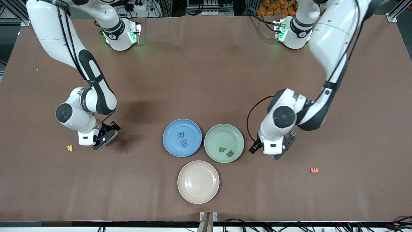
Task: Sort letters by color into matching plates
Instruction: 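Carry the x to the blue plate while the left gripper moves to the u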
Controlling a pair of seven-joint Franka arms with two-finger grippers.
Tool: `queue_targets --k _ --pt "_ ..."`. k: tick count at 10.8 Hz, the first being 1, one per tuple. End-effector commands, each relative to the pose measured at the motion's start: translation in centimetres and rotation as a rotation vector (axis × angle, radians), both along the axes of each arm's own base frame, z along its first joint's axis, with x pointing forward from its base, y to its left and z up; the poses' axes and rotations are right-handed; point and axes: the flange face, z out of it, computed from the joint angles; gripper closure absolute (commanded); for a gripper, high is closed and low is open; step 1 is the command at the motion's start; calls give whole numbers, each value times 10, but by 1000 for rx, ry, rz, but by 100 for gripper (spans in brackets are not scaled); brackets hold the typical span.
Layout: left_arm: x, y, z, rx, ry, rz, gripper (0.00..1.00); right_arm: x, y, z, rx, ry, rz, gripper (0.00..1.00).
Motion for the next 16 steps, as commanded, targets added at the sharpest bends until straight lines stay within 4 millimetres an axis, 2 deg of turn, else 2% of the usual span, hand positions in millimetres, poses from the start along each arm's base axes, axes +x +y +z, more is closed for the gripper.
queue_targets --k 1,4,6,8,10,12,13,14,16 --pt "-23 41 12 24 46 -89 0 6 10 15 15 -25 -37 80" --pt "-44 87 11 47 87 -176 0 6 13 12 14 -20 -44 80" --pt "-59 105 0 58 124 -223 0 6 14 13 16 -21 -47 80" --pt "-62 117 -6 61 129 -249 0 11 22 20 24 -32 -82 80" --pt "-61 134 -14 44 94 -225 0 17 52 30 42 -40 -125 80" --pt "-52 156 -21 21 29 -201 0 20 83 41 92 -21 -174 80" --pt "-53 163 -30 36 8 -223 0 21 98 45 128 -20 -200 80" --pt "-56 169 -37 37 -24 -238 0 20 117 49 166 -20 -219 80" --pt "-60 169 -49 13 -42 -234 0 16 158 57 234 -14 -269 80"
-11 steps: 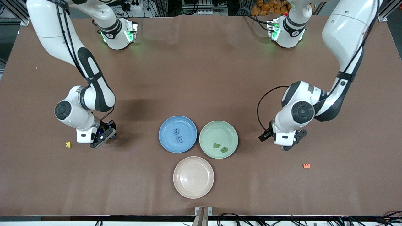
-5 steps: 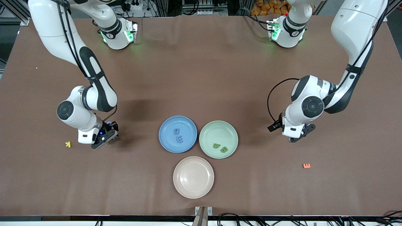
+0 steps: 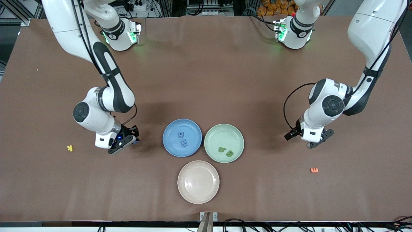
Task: Sort letters by color into matching plates
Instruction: 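Carry the x to the blue plate while the left gripper moves to the u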
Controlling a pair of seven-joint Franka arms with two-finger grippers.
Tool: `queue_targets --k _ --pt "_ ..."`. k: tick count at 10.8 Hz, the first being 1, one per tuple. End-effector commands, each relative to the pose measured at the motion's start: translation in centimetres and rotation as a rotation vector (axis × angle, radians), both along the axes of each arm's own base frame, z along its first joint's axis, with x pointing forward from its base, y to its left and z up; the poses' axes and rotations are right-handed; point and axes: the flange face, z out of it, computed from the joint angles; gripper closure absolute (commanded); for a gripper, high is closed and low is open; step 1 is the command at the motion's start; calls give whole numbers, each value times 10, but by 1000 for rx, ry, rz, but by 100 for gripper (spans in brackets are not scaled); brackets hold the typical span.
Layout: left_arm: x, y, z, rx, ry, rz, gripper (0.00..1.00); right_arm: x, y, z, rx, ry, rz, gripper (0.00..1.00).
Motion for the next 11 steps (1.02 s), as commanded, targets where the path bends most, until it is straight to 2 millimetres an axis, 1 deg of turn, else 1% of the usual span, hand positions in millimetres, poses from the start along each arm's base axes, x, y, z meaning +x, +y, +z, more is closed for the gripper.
queue_targets --k 1,3,5,6,7,8,11 --pt "-8 -2 -17 -18 -14 -24 0 -6 56 18 97 16 -80 80" --pt "-7 -2 -25 -29 -6 -4 0 -15 96 24 115 34 -119 80" --pt "-7 2 -34 -37 1 9 0 -27 143 29 133 54 -153 80" --pt "-8 3 -41 -47 -4 17 0 -33 163 31 147 66 -168 80" --pt "-7 2 -42 -64 -26 28 0 -34 179 31 158 71 -178 80" --pt "-6 4 -43 -70 -39 36 0 -36 190 28 164 71 -180 80" --pt "-4 14 -46 -60 -38 52 0 -32 200 13 159 74 -175 80"
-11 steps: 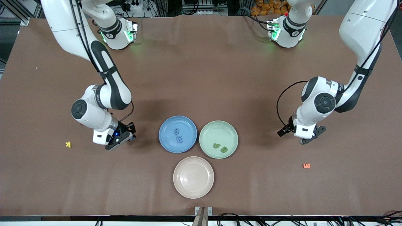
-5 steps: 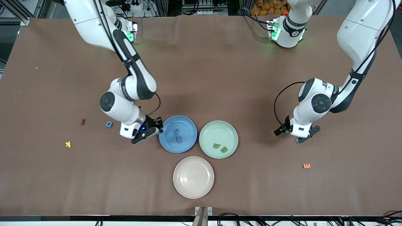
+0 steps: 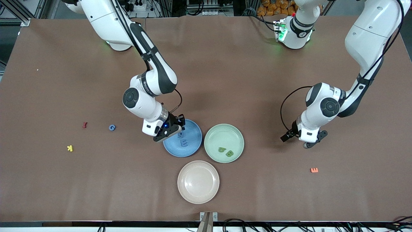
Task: Sort letters by color into matching plates
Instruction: 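Open the right gripper over the blue plate and move to the blue 9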
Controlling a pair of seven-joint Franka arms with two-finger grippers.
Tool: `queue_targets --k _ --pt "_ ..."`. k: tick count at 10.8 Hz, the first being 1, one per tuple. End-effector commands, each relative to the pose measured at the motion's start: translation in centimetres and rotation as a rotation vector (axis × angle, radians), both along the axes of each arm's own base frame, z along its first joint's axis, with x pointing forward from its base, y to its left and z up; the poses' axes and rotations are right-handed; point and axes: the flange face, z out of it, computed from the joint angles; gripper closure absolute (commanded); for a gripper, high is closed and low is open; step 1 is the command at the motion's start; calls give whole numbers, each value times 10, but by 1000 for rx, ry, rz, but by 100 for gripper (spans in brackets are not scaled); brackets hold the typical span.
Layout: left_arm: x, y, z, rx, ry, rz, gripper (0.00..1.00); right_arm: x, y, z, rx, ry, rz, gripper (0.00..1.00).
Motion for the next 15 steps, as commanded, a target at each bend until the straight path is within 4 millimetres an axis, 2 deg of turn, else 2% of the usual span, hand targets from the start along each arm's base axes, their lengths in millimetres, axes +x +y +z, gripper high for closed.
queue_targets --k 1,2,3,7,9,11,13,14,15 --pt "1 12 -2 23 -20 15 0 13 8 -16 10 2 -20 77" --pt "0 17 -7 36 -16 7 0 15 8 -15 14 1 -24 47" --pt "-1 17 -11 36 -10 7 0 16 6 -15 26 7 -42 0" --pt "-2 11 -13 30 -1 82 0 17 4 -14 34 8 -49 0" --pt "-2 9 -12 28 0 119 0 23 -8 -9 23 -4 -40 0" --pt "-2 10 -12 27 -1 137 0 36 -43 -3 -8 -39 2 0" --pt "-1 10 -12 26 -1 149 0 52 -88 1 -74 -53 18 0" --pt "-1 10 -12 26 0 155 6 58 -113 6 -118 -35 45 0" --pt "-1 11 -12 24 3 206 80 64 -138 13 -157 -22 65 0"
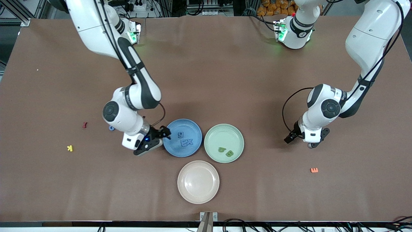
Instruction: Sort letters by color into matching plates
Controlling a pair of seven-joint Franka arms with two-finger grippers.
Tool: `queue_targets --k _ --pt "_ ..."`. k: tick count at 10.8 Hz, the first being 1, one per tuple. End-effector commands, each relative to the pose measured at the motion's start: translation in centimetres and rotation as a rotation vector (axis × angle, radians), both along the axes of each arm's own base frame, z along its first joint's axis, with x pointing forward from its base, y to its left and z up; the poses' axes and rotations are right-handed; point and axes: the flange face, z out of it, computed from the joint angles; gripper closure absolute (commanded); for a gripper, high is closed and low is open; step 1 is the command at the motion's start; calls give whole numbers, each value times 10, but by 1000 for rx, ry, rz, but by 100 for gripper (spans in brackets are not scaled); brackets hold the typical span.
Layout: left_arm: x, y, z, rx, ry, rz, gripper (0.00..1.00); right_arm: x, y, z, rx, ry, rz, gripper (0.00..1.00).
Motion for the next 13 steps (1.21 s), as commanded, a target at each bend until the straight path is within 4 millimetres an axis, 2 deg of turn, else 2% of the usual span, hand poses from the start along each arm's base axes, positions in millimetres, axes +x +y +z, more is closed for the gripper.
queue_targets --k 1,4,5,6,8,9,13 --pt "0 -2 1 13 -18 75 100 11 -72 26 -95 48 59 0" --pt "1 -4 2 24 -25 65 100 13 -158 40 -126 132 76 0" --pt "1 -3 2 26 -25 74 100 5 -184 41 -118 146 29 0" --pt "2 -2 3 31 -29 80 100 0 -200 41 -116 154 2 0" --pt "7 -3 10 34 -46 78 100 -12 -225 30 -124 173 -93 0" --pt "11 -7 15 32 -58 75 100 -23 -231 21 -127 179 -165 0" --pt "19 -46 33 20 -102 34 100 -53 -250 -9 -140 247 -409 0"
